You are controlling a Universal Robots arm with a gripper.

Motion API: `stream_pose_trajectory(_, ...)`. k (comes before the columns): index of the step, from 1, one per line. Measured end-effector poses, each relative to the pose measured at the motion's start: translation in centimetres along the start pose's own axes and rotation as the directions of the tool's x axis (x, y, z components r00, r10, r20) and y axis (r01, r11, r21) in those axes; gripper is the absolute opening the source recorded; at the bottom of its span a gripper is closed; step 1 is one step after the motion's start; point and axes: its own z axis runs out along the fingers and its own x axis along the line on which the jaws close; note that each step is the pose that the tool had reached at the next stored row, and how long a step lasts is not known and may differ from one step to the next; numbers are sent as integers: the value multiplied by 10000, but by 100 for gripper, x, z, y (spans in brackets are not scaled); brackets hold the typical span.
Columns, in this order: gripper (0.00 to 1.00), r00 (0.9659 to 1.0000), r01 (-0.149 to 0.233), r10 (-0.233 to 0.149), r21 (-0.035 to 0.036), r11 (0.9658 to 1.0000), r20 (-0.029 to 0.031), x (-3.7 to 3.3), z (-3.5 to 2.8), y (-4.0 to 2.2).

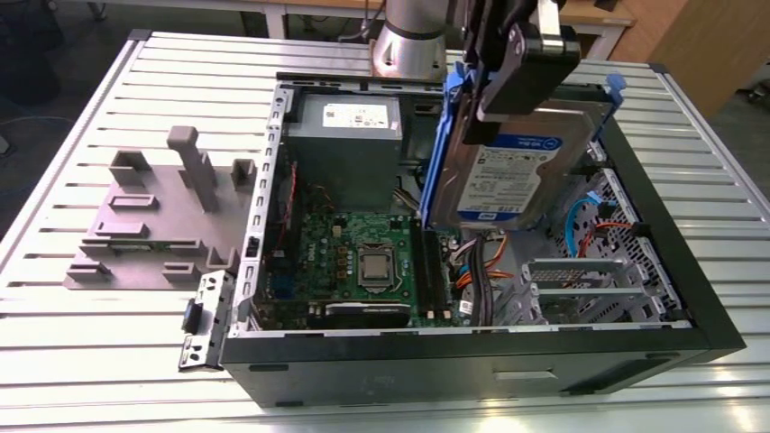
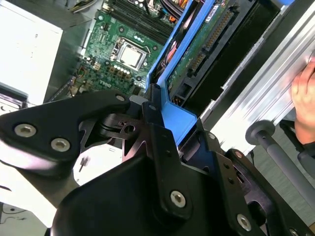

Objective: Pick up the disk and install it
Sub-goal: 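Insert the disk into the insertion slot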

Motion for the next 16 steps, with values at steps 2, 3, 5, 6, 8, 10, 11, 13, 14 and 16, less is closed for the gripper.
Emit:
stream_pose_trajectory(2,36,10000,0,0,0,10000,1,35,14,-10)
stream_pose_trajectory(3,36,10000,1,-1,0,10000,1,48,20,-16)
stream_pose_trajectory(5,36,10000,0,0,1,10000,1,63,32,-34)
stream_pose_trajectory(6,36,10000,0,0,1,10000,-1,71,37,-43)
stream_pose_trajectory(8,36,10000,1,-1,1,10000,1,85,50,-63)
stream_pose_trajectory(10,36,10000,1,-1,0,10000,-1,94,57,-87)
stream_pose_trajectory(11,36,10000,0,0,0,10000,-3,96,60,-102)
stream_pose_trajectory(13,36,10000,1,-1,0,10000,-4,98,64,-136)
stream_pose_trajectory(14,36,10000,1,-1,0,10000,-4,98,66,-154)
stream_pose_trajectory(16,36,10000,1,-1,0,10000,-3,99,71,-192)
